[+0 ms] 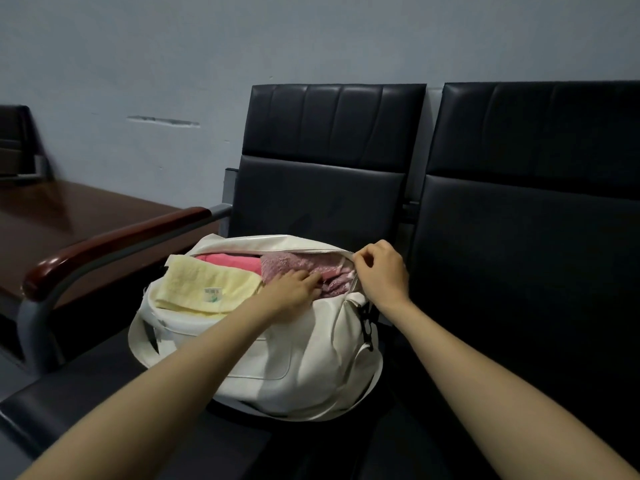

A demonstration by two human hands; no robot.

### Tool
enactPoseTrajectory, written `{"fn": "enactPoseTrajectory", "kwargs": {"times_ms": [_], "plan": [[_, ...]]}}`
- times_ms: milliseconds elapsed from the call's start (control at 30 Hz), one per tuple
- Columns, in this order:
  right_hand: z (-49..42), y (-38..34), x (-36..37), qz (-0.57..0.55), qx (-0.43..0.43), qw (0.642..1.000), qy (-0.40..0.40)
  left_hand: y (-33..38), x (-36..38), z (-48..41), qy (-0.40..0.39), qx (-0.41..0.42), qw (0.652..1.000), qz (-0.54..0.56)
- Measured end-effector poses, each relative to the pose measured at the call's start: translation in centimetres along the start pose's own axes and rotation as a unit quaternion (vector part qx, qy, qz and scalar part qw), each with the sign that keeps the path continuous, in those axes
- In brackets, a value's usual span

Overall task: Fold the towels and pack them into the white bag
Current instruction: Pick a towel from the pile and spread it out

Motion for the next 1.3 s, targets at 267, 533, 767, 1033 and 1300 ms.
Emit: {"fn": "enactPoseTrajectory", "kwargs": {"times_ms": [267,533,767,1033,1300], "plan": [[0.7,1.0,0.3,0.057,0.031,0.996,-0.055,-2.3,1.6,-4.0,-0.090,-0.035,0.995,-0.022],[2.0,1.9,0.3,0.063,0.069,0.971,-0.220,-0.9,-0.1,1.1,-0.015,0.057,0.998,0.038],[11.1,6.9,-9.9,0.006,0.143,0.964,-0.223,10.5,-2.1,6.8,0.122,0.076,0.968,0.204],[27.7,20.2,-27.4,0.032,0.306,0.949,-0.065,33.1,6.2,7.6,-0.075,0.229,0.946,0.214],[39.2,29.7,-39.1,0.113,0.428,0.895,0.048,54.1,11.6,9.4,-0.162,0.340,0.891,0.254]]}}
Point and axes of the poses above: each hand's wrist, its own z-axis away from the middle knuckle, its own x-axis out of the palm, y = z × x, the point moved 6 cm from there along -z, towards the middle knuckle, and after that the axes turned 9 degrees about -y, right-handed, at the moved point
